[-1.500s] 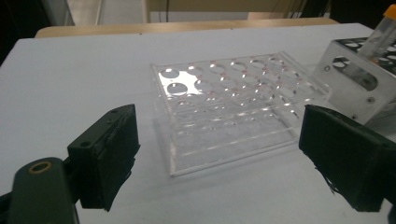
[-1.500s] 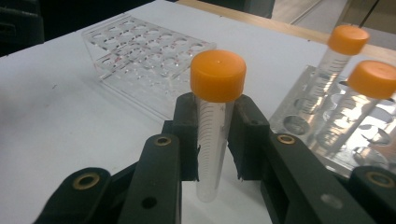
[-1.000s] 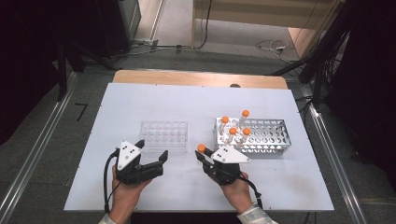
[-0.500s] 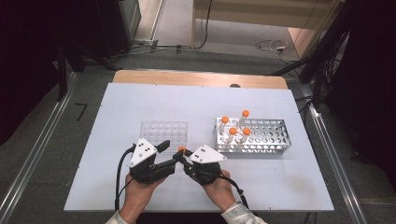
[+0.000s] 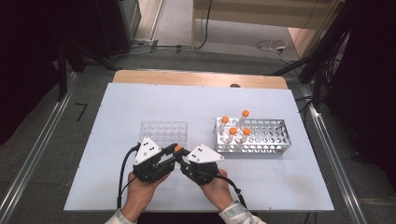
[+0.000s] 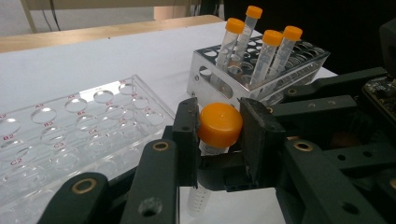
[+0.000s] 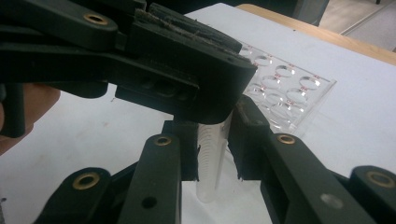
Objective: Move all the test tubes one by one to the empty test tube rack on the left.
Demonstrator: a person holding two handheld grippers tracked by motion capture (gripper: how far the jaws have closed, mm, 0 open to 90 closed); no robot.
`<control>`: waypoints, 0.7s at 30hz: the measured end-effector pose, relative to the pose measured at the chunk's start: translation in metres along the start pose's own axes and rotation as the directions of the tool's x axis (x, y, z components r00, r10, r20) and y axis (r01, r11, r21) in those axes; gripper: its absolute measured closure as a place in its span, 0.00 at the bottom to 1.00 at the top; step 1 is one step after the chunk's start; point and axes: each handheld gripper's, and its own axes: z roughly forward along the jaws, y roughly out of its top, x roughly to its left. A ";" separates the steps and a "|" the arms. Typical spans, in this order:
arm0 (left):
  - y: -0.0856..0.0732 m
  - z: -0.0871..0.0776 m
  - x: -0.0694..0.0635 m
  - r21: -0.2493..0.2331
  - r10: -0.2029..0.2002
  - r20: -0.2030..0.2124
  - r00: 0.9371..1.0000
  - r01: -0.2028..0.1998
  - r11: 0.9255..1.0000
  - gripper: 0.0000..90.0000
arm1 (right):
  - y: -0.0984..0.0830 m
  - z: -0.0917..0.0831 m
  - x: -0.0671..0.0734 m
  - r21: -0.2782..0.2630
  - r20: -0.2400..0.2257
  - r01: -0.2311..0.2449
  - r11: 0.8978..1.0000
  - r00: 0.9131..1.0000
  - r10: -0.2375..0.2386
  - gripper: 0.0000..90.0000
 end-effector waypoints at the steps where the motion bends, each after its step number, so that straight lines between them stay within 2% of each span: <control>1: 0.000 0.000 0.000 -0.002 0.005 -0.003 1.000 -0.005 1.000 0.76 | 0.000 0.000 0.000 0.000 0.000 -0.001 1.000 1.000 0.001 0.80; 7: 0.001 0.001 0.000 -0.007 0.008 -0.008 1.000 -0.009 1.000 0.77 | 0.000 -0.001 -0.002 0.000 -0.013 -0.020 1.000 1.000 0.020 0.78; 13: 0.002 0.001 0.002 -0.014 0.003 -0.008 1.000 -0.004 1.000 0.77 | -0.001 -0.002 -0.006 -0.001 -0.040 -0.027 1.000 0.999 0.027 0.60; 21: 0.004 0.000 0.003 -0.023 0.004 -0.011 1.000 -0.004 1.000 0.77 | -0.003 -0.005 -0.010 0.019 -0.044 -0.035 0.999 0.998 0.036 0.40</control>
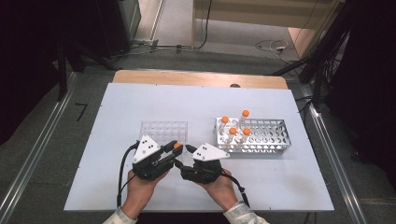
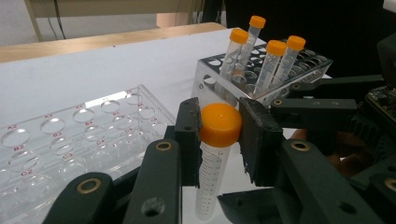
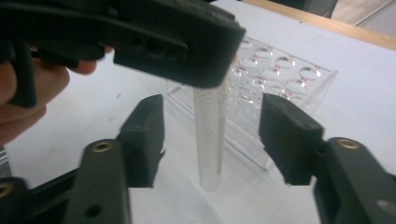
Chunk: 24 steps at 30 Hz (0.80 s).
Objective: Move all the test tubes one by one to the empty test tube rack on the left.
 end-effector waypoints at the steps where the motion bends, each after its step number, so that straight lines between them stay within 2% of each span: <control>1: 0.001 0.000 0.000 -0.002 -0.004 0.002 1.000 0.004 1.000 0.77 | 0.000 0.000 0.000 0.000 0.000 0.000 1.000 1.000 0.000 0.40; 4: 0.002 -0.001 0.002 -0.009 -0.007 0.000 1.000 0.007 1.000 0.77 | -0.003 -0.004 -0.004 0.012 0.000 -0.007 1.000 1.000 0.007 0.37; 10: 0.006 -0.004 0.005 -0.030 -0.021 0.001 1.000 0.021 0.999 0.77 | -0.014 -0.023 -0.017 0.048 0.013 -0.022 0.999 1.000 0.021 0.36; 16: 0.010 -0.006 0.006 -0.043 -0.027 -0.003 1.000 0.027 0.999 0.77 | -0.024 -0.040 -0.023 0.050 0.025 -0.025 0.998 0.999 0.024 0.36; 18: 0.011 -0.007 0.007 -0.049 -0.030 -0.004 1.000 0.030 0.998 0.77 | -0.032 -0.052 -0.028 0.054 0.035 -0.036 0.998 0.999 0.035 0.36; 24: 0.018 -0.009 0.009 -0.068 -0.038 -0.001 0.999 0.038 0.997 0.78 | -0.041 -0.070 -0.035 0.060 0.054 -0.052 0.997 0.997 0.049 0.36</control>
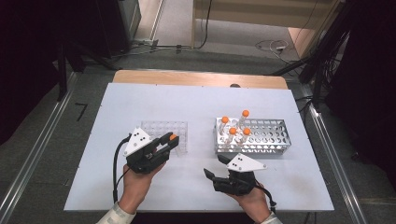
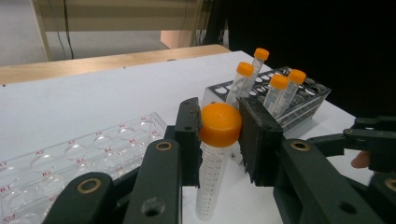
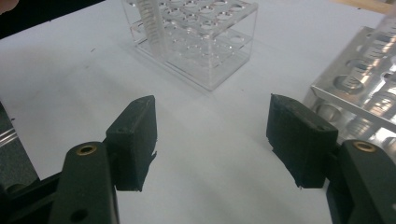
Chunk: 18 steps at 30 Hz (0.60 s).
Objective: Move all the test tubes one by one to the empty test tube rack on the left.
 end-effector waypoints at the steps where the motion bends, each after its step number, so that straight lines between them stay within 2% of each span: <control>1: 0.001 0.000 0.000 -0.005 -0.001 -0.002 1.000 0.001 1.000 0.77 | -0.001 -0.003 -0.002 -0.004 0.004 -0.006 1.000 1.000 0.006 0.36; 6: 0.007 -0.002 0.005 -0.022 -0.014 -0.012 1.000 0.014 1.000 0.77 | -0.005 -0.015 -0.009 -0.012 0.018 -0.024 1.000 1.000 0.025 0.36; 13: 0.017 -0.005 0.017 -0.071 -0.039 -0.034 0.999 0.037 0.997 0.78 | -0.013 -0.025 -0.020 -0.016 0.045 -0.053 0.998 0.998 0.053 0.36; 18: 0.024 -0.002 0.026 -0.099 -0.053 -0.055 0.997 0.047 0.994 0.78 | -0.013 -0.029 -0.024 -0.030 0.054 -0.065 0.997 0.996 0.066 0.36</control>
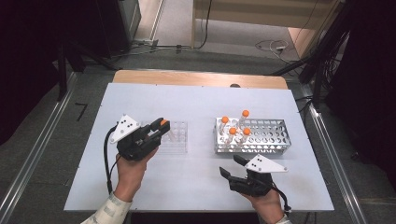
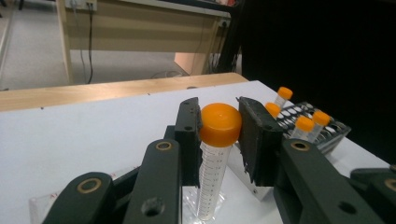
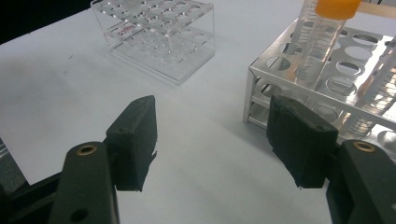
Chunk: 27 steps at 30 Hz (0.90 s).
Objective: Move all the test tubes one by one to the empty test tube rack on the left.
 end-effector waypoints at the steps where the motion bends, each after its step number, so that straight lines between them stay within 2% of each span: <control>1: 0.001 0.001 0.002 -0.002 -0.001 -0.004 1.000 0.001 1.000 0.78 | 0.000 0.000 -0.001 -0.003 0.004 0.001 1.000 1.000 -0.001 0.36; 5: 0.002 0.007 0.008 0.005 -0.007 -0.014 1.000 0.007 1.000 0.78 | 0.000 -0.001 -0.003 0.002 0.011 -0.005 1.000 1.000 0.005 0.36; 9: 0.000 0.014 0.010 0.014 -0.005 -0.027 1.000 0.006 1.000 0.77 | -0.001 -0.001 -0.006 -0.001 0.016 -0.012 1.000 1.000 0.012 0.36; 16: -0.004 0.020 0.009 0.025 0.004 -0.024 1.000 -0.004 1.000 0.77 | 0.000 -0.002 -0.006 -0.006 0.015 -0.013 1.000 1.000 0.013 0.36; 23: -0.013 0.026 0.004 0.049 0.062 -0.043 0.997 -0.060 0.997 0.77 | -0.001 -0.002 -0.007 -0.004 0.017 -0.010 1.000 1.000 0.010 0.36; 27: -0.022 0.033 -0.002 0.083 0.121 -0.057 0.991 -0.116 0.990 0.77 | -0.001 -0.002 -0.007 -0.002 0.019 -0.013 1.000 1.000 0.013 0.36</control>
